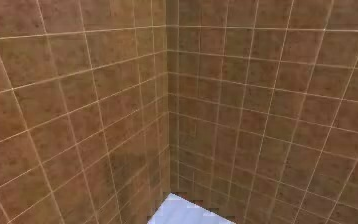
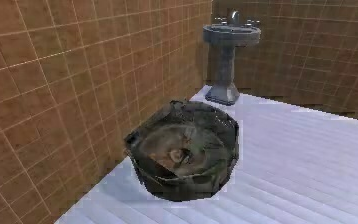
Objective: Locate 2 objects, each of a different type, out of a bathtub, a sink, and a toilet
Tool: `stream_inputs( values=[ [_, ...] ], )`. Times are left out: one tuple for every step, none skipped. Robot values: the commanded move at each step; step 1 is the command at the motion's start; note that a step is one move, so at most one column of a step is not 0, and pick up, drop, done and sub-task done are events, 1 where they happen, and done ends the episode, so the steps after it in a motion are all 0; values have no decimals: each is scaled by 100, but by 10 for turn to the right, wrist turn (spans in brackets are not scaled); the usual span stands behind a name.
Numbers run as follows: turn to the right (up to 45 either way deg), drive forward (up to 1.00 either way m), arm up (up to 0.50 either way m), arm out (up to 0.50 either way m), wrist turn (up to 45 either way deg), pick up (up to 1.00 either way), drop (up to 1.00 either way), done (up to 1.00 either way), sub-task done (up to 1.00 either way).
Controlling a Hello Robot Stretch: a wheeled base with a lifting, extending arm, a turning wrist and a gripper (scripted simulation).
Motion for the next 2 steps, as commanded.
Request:
stream_inputs(
  values=[
    [450,0,0,0,0,0,0,0,0],
    [450,0,0,0,0,0,0,0,0]
  ],
)
